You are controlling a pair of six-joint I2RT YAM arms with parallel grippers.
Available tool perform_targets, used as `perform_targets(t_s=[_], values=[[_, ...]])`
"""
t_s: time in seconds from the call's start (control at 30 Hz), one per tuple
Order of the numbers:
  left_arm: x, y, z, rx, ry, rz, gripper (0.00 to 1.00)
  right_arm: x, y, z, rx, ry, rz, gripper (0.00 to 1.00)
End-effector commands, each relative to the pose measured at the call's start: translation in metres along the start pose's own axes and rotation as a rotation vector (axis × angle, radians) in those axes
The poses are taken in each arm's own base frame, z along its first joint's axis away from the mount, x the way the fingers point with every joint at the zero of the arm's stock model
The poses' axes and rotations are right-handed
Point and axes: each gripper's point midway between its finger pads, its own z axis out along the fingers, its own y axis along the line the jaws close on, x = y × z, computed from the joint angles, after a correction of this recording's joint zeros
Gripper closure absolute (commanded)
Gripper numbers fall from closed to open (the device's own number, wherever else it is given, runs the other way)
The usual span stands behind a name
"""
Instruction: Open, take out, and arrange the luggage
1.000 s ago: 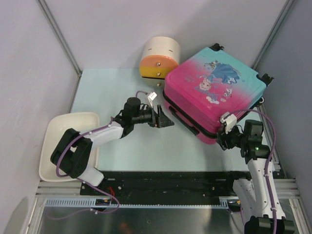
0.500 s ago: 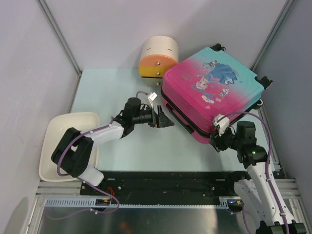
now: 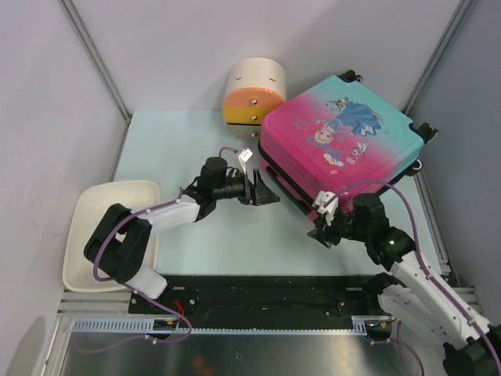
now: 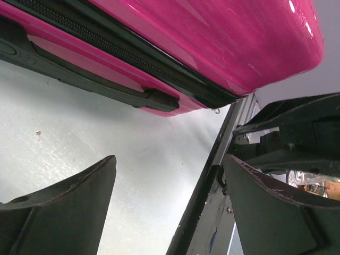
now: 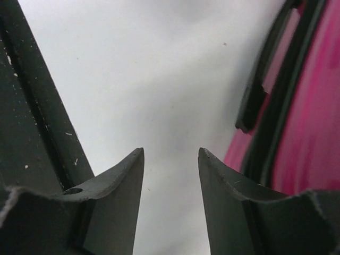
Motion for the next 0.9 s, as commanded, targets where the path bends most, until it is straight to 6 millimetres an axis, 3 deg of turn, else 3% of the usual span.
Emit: perform_targets(t_s=[0.0,0.13,0.23,0.27,0.37,0.43,0.5,0.63,0.67,0.73,0.77,0.87], values=[[-0.019,-0.016,-0.007,0.024,-0.071,0.051,0.13,-0.03,-0.011,0.022,0.077,-0.077,-0.04,0.5],[-0.027,-0.02,-0.021,-0.014,-0.138,0.16,0.15,-0.082,-0.008,0.006,0.088,-0.23,-0.034,0.46],[-0.021,-0.022,-0.032,-0.052,-0.158,0.262,0.16,-0.119,-0.015,-0.016,0.145,-0.317,-0.047,0.43],[-0.013,-0.017,-0.034,-0.074,-0.154,0.283,0.16,-0.125,-0.022,-0.021,0.177,-0.322,-0.049,0.42],[-0.001,-0.03,-0.04,-0.097,-0.157,0.449,0.15,-0.142,-0.051,-0.041,0.305,-0.341,0.0,0.42],[0.012,-0.05,-0.034,-0.075,-0.15,0.587,0.15,-0.15,-0.072,-0.054,0.389,-0.358,0.039,0.41],[0.021,-0.063,-0.021,-0.127,-0.171,0.711,0.18,-0.145,-0.104,-0.071,0.518,-0.362,0.108,0.41],[0.025,-0.092,0.01,-0.12,-0.197,0.727,0.16,-0.124,-0.157,-0.097,0.724,-0.323,0.219,0.41],[0.037,-0.094,0.023,-0.136,-0.178,0.723,0.17,-0.121,-0.163,-0.102,0.743,-0.32,0.235,0.4],[0.036,-0.104,0.036,-0.168,-0.197,0.727,0.19,-0.111,-0.176,-0.111,0.784,-0.306,0.26,0.4],[0.052,-0.109,0.047,-0.154,-0.178,0.738,0.19,-0.107,-0.179,-0.113,0.795,-0.298,0.263,0.4],[0.056,-0.123,0.067,-0.182,-0.215,0.717,0.18,-0.098,-0.189,-0.121,0.842,-0.27,0.266,0.38]])
